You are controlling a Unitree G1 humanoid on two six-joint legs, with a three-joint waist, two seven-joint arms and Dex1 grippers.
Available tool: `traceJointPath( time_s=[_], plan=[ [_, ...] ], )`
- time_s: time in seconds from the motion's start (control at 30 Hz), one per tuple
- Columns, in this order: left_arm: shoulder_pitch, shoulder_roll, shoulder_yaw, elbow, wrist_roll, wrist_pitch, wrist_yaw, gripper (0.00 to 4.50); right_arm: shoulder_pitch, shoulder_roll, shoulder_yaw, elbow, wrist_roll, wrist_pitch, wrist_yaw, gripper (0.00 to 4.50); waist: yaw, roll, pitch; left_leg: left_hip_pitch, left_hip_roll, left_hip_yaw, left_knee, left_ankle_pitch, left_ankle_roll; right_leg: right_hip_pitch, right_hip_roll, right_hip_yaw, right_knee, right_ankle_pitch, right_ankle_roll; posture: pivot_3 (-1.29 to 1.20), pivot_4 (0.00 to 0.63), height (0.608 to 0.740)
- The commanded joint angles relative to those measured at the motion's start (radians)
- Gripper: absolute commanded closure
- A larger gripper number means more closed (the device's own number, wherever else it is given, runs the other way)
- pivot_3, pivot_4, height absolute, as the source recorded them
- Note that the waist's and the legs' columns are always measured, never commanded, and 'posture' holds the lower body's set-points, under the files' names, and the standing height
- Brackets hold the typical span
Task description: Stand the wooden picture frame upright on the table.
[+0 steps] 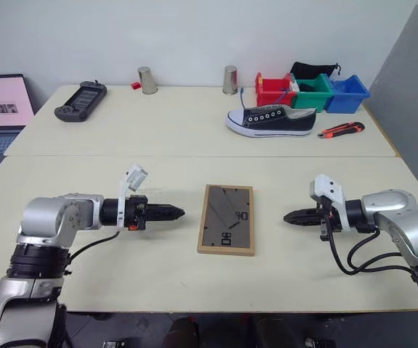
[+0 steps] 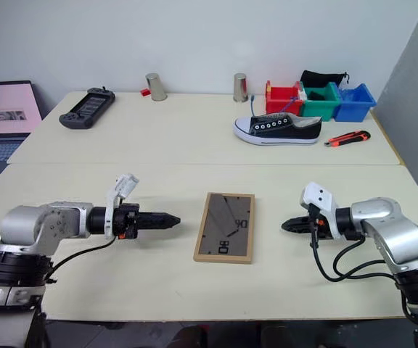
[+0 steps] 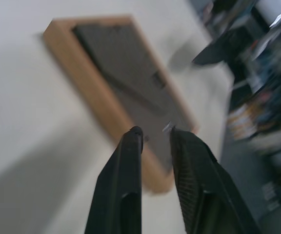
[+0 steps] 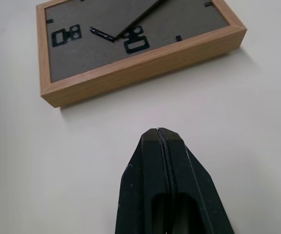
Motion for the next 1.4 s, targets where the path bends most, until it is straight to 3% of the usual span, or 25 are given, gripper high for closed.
traceJointPath(
  time_s=[0.03,0.07,0.43,0.77,1.07,1.4],
  plan=[
    [-0.012,-0.011,0.042,-0.003,-0.054,0.116,0.071,2.76,-0.021,0.007,-0.005,-0.002,-0.004,-0.029,0.012,4.5,-0.002,0.0,0.0,0.0,0.0,0.0,0.0,0.0,0.0,0.0,0.0,0.0,0.0,0.0,0.0,0.0,0.15,0.74],
    [-0.018,-0.014,0.043,0.01,-0.06,0.138,0.082,2.38,-0.018,0.008,-0.003,-0.004,-0.006,-0.036,0.013,4.5,-0.002,0.0,0.0,0.0,0.0,0.0,-0.001,0.0,0.0,0.0,0.0,0.0,0.0,0.0,0.0,0.0,0.15,0.74],
    [0.0,-0.001,-0.019,0.004,-0.115,0.229,0.111,0.01,-0.001,0.052,0.022,-0.055,-0.008,-0.024,-0.024,4.5,-0.001,0.0,0.0,0.0,0.0,0.0,0.0,0.0,0.0,0.0,0.0,0.0,0.0,0.0,0.0,0.0,0.15,0.74],
    [0.029,0.026,-0.069,-0.002,-0.121,0.226,0.123,0.01,0.021,0.064,0.033,-0.066,-0.018,-0.018,-0.052,4.5,-0.001,0.0,0.0,0.0,0.0,0.0,0.0,0.0,0.0,0.0,0.0,0.001,0.0,0.0,0.0,0.0,0.15,0.74],
    [0.028,-0.07,-0.094,0.086,-0.037,0.146,0.258,0.01,-0.003,0.102,0.084,-0.026,-0.083,-0.048,-0.085,4.5,0.001,0.001,-0.001,0.001,0.0,0.0,0.0,0.0,0.0,0.001,0.0,0.001,0.0,0.0,0.0,0.0,0.15,0.74],
    [0.027,-0.1,-0.128,0.097,-0.04,0.112,0.249,0.01,-0.004,0.133,0.106,-0.006,-0.121,-0.061,-0.095,4.5,0.005,0.002,-0.002,0.003,-0.001,0.0,0.0,0.0,-0.001,0.003,-0.001,0.001,0.0,0.0,0.0,0.0,0.15,0.74]
  ],
)
